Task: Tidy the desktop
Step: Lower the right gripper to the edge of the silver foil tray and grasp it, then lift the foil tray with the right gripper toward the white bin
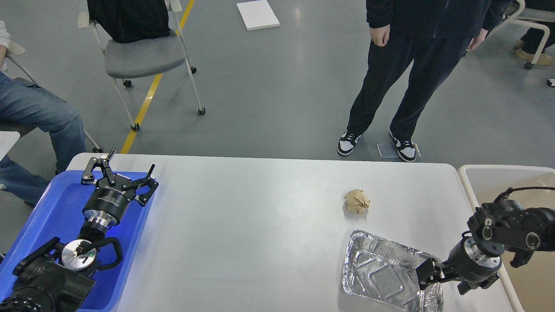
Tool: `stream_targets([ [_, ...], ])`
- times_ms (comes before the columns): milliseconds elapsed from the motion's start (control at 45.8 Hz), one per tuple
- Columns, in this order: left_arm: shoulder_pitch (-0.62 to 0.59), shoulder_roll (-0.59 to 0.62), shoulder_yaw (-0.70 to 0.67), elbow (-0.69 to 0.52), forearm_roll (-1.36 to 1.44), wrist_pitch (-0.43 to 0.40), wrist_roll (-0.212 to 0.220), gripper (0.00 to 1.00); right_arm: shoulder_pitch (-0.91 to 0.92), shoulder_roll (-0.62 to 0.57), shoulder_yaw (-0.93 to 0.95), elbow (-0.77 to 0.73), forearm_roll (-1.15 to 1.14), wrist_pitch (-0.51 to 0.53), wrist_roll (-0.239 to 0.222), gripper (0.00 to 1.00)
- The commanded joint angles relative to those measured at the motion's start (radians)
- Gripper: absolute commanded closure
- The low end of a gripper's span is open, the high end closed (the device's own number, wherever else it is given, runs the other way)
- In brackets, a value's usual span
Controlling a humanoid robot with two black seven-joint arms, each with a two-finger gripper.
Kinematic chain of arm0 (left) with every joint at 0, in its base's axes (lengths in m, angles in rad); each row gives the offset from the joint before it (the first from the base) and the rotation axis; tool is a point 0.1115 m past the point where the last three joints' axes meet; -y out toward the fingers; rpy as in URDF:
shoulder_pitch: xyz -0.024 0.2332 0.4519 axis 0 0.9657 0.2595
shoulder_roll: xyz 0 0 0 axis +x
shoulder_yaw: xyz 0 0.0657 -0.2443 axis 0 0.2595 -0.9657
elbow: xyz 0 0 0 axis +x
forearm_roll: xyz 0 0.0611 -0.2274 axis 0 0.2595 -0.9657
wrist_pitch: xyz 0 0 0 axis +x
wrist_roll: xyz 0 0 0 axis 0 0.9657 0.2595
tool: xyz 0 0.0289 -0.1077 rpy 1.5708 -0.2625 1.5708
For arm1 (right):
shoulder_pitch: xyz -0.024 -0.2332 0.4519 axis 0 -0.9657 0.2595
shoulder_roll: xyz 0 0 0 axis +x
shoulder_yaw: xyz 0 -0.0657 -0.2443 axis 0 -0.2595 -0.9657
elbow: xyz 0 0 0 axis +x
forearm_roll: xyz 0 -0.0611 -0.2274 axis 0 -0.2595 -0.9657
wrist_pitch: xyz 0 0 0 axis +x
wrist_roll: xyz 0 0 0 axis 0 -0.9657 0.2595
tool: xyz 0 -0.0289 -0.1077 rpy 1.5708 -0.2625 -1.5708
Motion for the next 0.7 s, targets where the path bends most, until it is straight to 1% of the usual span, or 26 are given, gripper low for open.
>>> stream_targets([
  [0, -0.001, 0.0, 0.0, 0.0, 0.0, 0.0, 0.0, 0.0, -0.035, 0.028, 0.008, -0.055, -0.003, -0.006, 0.041, 0.23],
  [22, 0.0, 0.0, 0.0, 0.0, 0.0, 0.0, 0.0, 0.0, -0.035, 0.028, 0.005, -0.059, -0.005, -0.005, 0.049, 0.38],
  [44, -0.001, 0.0, 0.0, 0.0, 0.0, 0.0, 0.0, 0.0, -0.035, 0.028, 0.001, -0.062, -0.008, -0.005, 0.05, 0.48],
  [66, 0.0, 0.0, 0.0, 0.0, 0.0, 0.0, 0.0, 0.0, -0.035, 0.028, 0.001, -0.063, -0.015, -0.005, 0.053, 0.53],
  [197, 0.0, 0.0, 0.0, 0.0, 0.0, 0.0, 0.0, 0.0, -0.043, 0.025, -0.001, -0.066, -0.086, -0.006, 0.058, 0.64],
  [219, 0.0, 0.0, 0.0, 0.0, 0.0, 0.0, 0.0, 0.0, -0.044, 0.025, -0.002, -0.068, -0.089, -0.006, 0.061, 0.67],
  [262, 0.0, 0.0, 0.0, 0.0, 0.0, 0.0, 0.0, 0.0, -0.047, 0.025, -0.002, -0.066, -0.093, -0.006, 0.067, 0.77],
  [306, 0.0, 0.0, -0.001, 0.0, 0.0, 0.0, 0.0, 0.0, -0.05, 0.025, -0.002, -0.068, -0.095, -0.006, 0.07, 0.94],
  [328, 0.0, 0.0, 0.0, 0.0, 0.0, 0.0, 0.0, 0.0, -0.05, 0.027, -0.002, -0.069, -0.097, -0.006, 0.07, 1.0],
  [503, -0.001, 0.0, 0.0, 0.0, 0.0, 0.0, 0.0, 0.0, -0.049, 0.021, -0.002, -0.068, -0.126, -0.006, 0.072, 1.0],
  [678, 0.0, 0.0, 0.0, 0.0, 0.0, 0.0, 0.0, 0.0, -0.04, 0.018, 0.001, -0.066, -0.124, -0.006, 0.084, 1.0],
])
